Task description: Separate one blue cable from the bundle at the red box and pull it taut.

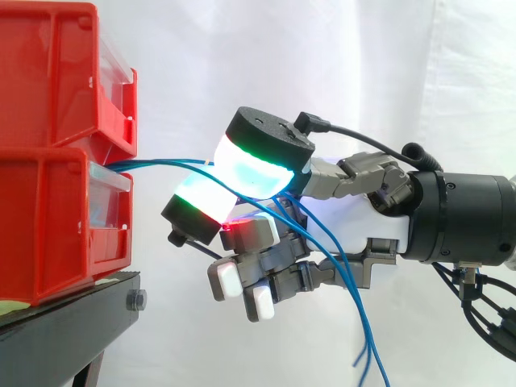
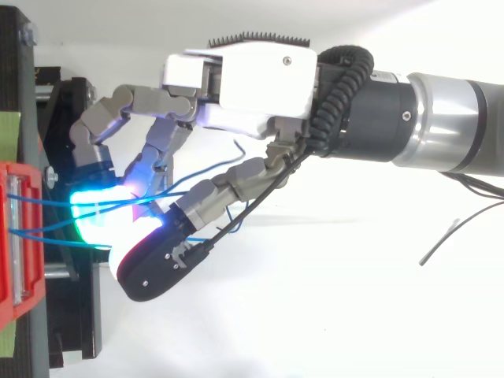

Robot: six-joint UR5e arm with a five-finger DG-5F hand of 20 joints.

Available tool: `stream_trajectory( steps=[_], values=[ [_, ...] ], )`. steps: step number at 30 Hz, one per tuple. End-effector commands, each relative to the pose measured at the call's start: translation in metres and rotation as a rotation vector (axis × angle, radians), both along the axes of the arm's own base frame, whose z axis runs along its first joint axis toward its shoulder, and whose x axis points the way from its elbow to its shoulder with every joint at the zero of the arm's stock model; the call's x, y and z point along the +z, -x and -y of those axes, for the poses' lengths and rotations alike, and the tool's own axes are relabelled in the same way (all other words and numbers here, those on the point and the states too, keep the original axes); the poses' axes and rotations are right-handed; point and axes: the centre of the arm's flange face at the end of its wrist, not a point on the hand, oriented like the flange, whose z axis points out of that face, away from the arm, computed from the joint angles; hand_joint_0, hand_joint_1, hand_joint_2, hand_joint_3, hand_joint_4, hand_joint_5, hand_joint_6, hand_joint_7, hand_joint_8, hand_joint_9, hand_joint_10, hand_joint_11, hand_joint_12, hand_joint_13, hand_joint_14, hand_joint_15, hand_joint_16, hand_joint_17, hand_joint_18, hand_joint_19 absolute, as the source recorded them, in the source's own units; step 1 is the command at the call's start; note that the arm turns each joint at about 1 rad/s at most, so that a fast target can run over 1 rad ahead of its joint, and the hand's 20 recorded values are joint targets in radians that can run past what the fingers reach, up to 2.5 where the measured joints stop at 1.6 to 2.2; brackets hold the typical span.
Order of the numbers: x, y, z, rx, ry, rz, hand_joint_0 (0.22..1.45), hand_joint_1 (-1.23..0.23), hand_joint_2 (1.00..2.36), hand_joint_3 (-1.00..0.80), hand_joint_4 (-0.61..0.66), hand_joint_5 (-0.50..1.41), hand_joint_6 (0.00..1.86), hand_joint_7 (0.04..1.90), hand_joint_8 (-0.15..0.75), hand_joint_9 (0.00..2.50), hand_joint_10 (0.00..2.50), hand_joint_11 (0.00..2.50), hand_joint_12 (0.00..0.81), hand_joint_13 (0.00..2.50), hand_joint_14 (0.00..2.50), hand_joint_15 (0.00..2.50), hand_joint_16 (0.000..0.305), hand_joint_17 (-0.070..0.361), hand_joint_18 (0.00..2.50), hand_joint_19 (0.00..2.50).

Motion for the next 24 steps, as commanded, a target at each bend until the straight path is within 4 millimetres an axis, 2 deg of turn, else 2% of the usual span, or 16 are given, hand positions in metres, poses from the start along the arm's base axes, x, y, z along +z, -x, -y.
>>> stream_trajectory(
  steps=[1,3,7,9,12,14,16,21,24],
  values=[
    [-0.0004,0.0003,0.0,-0.001,0.0,-0.003,0.75,-0.91,1.0,-0.5,0.11,-0.18,0.92,1.21,0.291,1.11,0.02,1.21,0.369,0.99,0.03,0.7,0.052,0.116,0.94,0.79],
    [-0.0004,0.0003,0.0002,-0.003,0.0,-0.003,0.66,-0.88,1.0,-0.5,0.12,-0.17,0.92,1.16,0.285,1.13,0.03,1.23,0.372,1.0,0.03,0.71,0.051,0.115,0.94,0.81],
    [-0.0004,0.0001,-0.0011,-0.001,0.0,-0.003,0.57,-0.8,1.0,-0.5,0.14,-0.17,0.91,1.16,0.307,1.15,0.03,1.23,0.384,1.01,0.03,0.72,0.053,0.119,0.96,0.84],
    [-0.0006,0.0003,-0.0011,-0.001,0.0,-0.005,0.52,-0.65,1.0,-0.5,0.15,-0.17,0.91,1.14,0.315,1.16,0.03,1.23,0.402,1.02,0.03,0.72,0.056,0.126,0.98,0.85],
    [-0.0006,0.0003,-0.0011,-0.001,0.0,-0.005,0.54,-0.51,1.0,-0.5,0.14,-0.17,0.9,1.13,0.309,1.17,0.02,1.21,0.396,1.03,0.03,0.72,0.055,0.124,0.98,0.87],
    [-0.0006,0.0003,-0.0011,-0.001,0.0,-0.005,0.6,-0.42,1.0,-0.5,0.13,-0.17,0.89,1.14,0.296,1.18,0.03,1.24,0.387,1.02,0.03,0.73,0.052,0.117,0.95,0.9],
    [-0.0006,0.0003,-0.0011,-0.001,0.0,-0.005,0.62,-0.43,1.0,-0.5,0.12,-0.16,0.88,1.15,0.298,1.18,0.03,1.23,0.386,1.02,0.03,0.73,0.052,0.117,0.95,0.91],
    [-0.0006,0.0003,-0.0011,-0.001,0.0,-0.005,0.59,-0.59,1.02,-0.22,0.14,-0.17,0.88,1.18,0.313,1.13,0.03,1.21,0.4,1.02,0.03,0.74,0.055,0.125,0.96,0.91],
    [-0.0006,0.0003,-0.0011,-0.001,0.0,-0.005,0.59,-0.67,1.02,-0.17,0.16,-0.17,0.89,1.18,0.323,1.13,0.02,1.22,0.411,1.02,0.03,0.73,0.058,0.131,0.97,0.9]
  ],
)
